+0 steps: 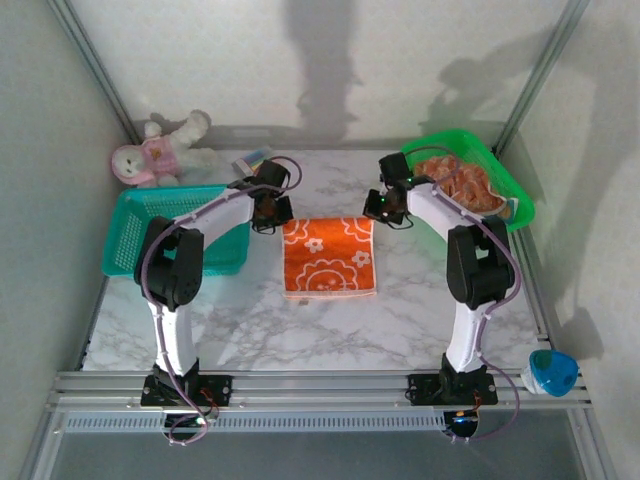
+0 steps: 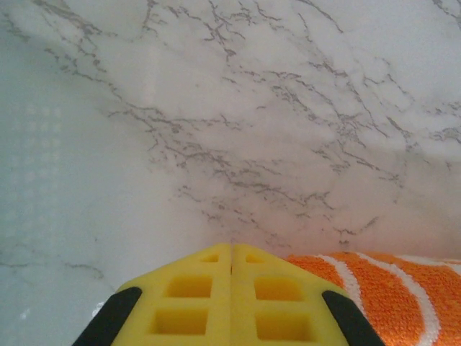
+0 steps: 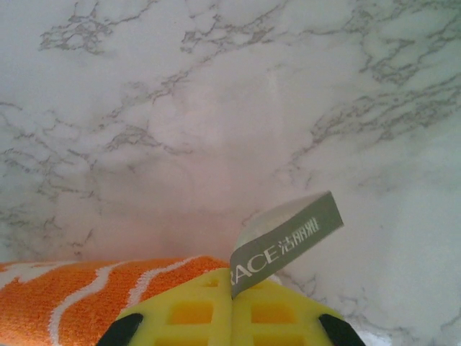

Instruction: Fold and stack the towels

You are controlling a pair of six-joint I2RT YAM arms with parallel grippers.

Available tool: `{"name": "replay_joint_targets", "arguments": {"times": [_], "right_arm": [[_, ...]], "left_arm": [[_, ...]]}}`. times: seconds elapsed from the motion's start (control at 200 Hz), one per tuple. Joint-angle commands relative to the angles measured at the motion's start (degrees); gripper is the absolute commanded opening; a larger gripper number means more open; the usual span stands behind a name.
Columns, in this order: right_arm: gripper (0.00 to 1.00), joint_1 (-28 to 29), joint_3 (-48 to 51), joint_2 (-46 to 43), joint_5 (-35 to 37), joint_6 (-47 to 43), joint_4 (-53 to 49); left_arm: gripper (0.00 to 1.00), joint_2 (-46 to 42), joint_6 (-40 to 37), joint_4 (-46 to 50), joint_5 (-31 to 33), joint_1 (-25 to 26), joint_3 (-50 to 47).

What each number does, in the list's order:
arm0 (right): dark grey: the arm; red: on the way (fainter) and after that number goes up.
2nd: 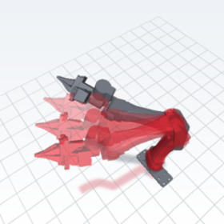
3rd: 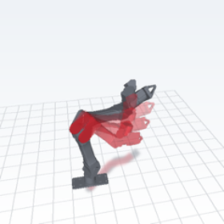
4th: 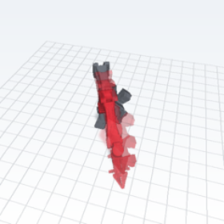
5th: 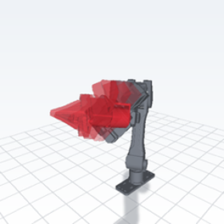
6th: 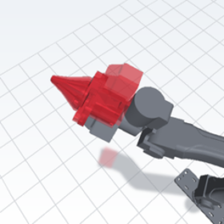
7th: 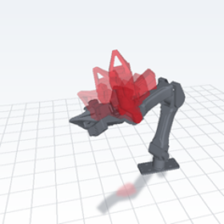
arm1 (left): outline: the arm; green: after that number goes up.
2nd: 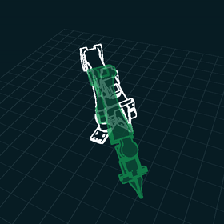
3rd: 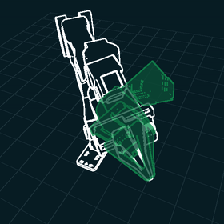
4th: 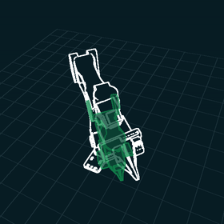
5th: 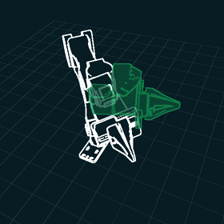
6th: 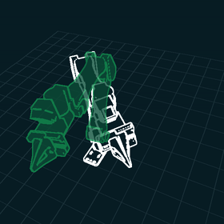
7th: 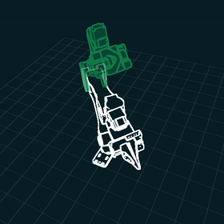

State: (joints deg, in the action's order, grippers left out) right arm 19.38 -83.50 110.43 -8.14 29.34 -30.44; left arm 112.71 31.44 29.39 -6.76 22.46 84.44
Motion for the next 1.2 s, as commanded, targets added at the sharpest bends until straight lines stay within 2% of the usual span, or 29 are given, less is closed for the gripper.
{"name": "replay_joint_targets", "arguments": {"times": [0.0, 0.205, 0.701, 1.197], "right_arm": [[0.00, 0.03, 3.90, -4.25, -1.53, 0.46, 3.00], [0.00, 0.93, 10.83, -8.87, -1.35, 0.04, 5.16], [0.00, 3.63, 25.92, -20.73, 1.13, 0.72, 10.51], [0.00, 5.40, 43.39, -29.67, 3.03, -1.06, 31.13]], "left_arm": [[0.00, -4.33, 1.20, -2.21, -0.25, 0.89, -2.95], [0.00, -8.52, 3.00, -5.32, 0.41, 2.84, -8.85], [0.00, -22.25, 9.39, -13.86, 6.56, 8.53, -26.75], [0.00, -29.19, 12.22, -22.95, 10.36, 11.38, -38.48]]}}
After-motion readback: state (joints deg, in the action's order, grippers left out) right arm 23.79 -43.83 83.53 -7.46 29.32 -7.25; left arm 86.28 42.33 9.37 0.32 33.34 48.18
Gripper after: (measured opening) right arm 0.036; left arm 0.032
